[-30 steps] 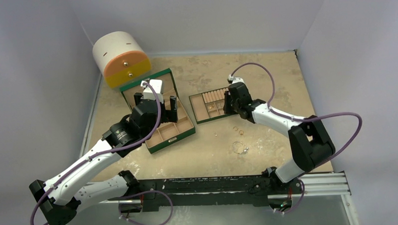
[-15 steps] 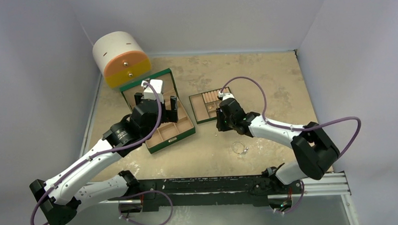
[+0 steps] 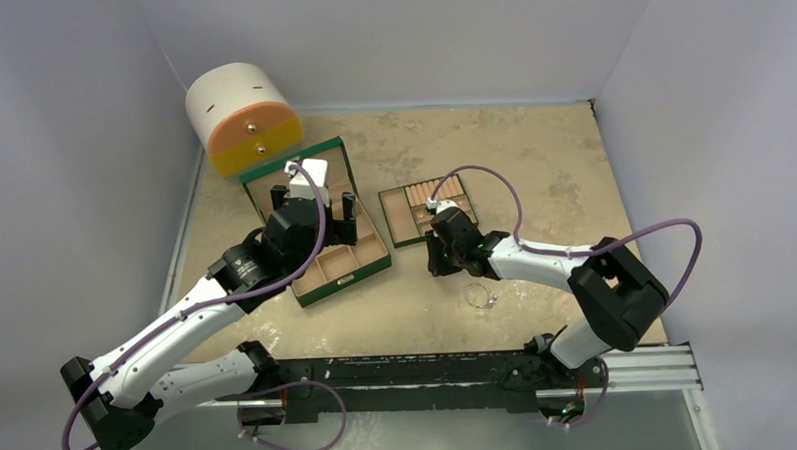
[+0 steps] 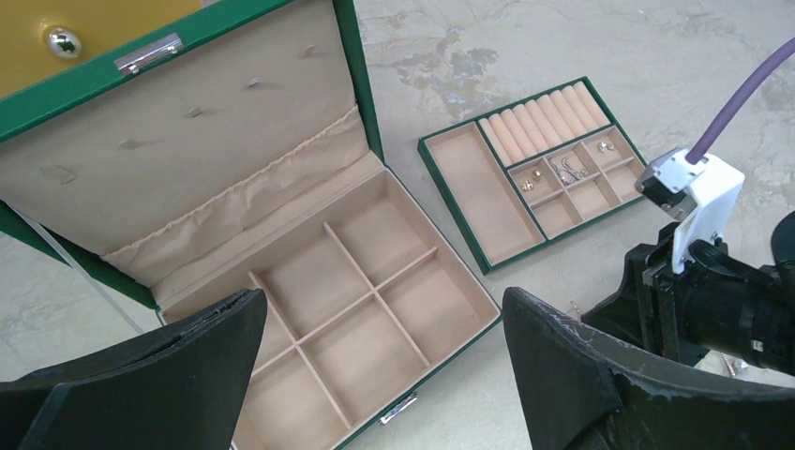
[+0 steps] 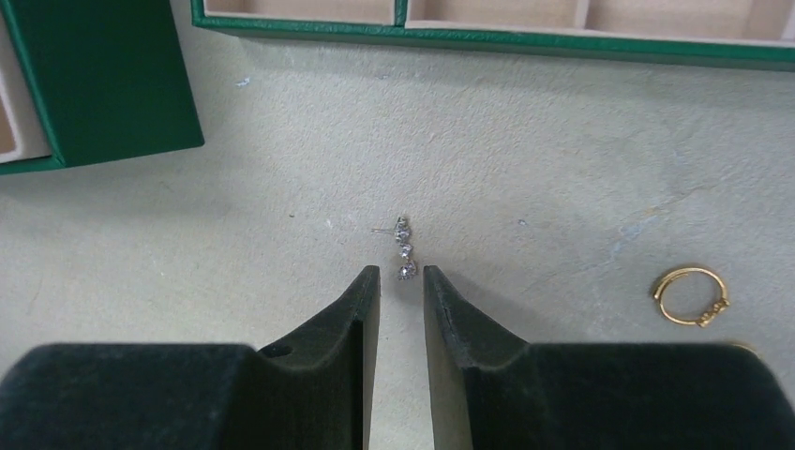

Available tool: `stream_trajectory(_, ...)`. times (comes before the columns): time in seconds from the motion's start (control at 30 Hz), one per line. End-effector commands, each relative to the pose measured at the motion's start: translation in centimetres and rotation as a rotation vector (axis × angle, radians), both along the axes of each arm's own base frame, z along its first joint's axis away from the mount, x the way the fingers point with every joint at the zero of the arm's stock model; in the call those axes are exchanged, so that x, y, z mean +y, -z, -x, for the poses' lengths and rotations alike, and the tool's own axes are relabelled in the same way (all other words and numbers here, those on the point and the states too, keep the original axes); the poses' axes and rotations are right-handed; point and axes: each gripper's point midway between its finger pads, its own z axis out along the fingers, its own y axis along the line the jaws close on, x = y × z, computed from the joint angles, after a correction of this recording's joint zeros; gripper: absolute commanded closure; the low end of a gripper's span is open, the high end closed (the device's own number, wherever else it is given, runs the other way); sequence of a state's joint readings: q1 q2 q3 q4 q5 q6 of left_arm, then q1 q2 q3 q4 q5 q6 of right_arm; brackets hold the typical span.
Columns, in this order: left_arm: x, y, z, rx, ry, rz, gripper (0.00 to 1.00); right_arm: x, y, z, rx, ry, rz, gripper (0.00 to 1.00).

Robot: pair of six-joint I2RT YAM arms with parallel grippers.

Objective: Organize the mixed jewelry

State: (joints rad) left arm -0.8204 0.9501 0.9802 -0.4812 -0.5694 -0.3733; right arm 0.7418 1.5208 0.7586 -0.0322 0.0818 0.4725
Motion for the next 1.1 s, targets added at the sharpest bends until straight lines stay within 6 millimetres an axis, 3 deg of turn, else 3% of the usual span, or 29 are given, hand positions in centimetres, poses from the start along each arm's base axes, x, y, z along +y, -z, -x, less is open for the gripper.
stream_trajectory(0.0, -0.3, -2.5, -0.3, -0.049, 0.005, 0.04, 0.03, 0.9, 0.3, 0.1, -0.001, -0.012, -0.014, 0.73)
stream_trajectory(0.53, -0.3, -2.5, -0.3, -0.049, 0.006, 0.041, 0.03, 0.3, 1.5, -0.3, -0.029, 0.002, 0.077, 0.74)
stream_trajectory(0.83, -0.3, -2.4, -0.3, -0.047, 0.008, 0.04, 0.03, -0.3, 2.2, -0.1, -0.047, 0.009, 0.165, 0.82)
stream_trajectory(1.07, -0.3, -2.4, -0.3, -0.047, 0.008, 0.038, 0.03, -0.4, 2.2, -0.2, -0.059, 0.013, 0.197, 0.94)
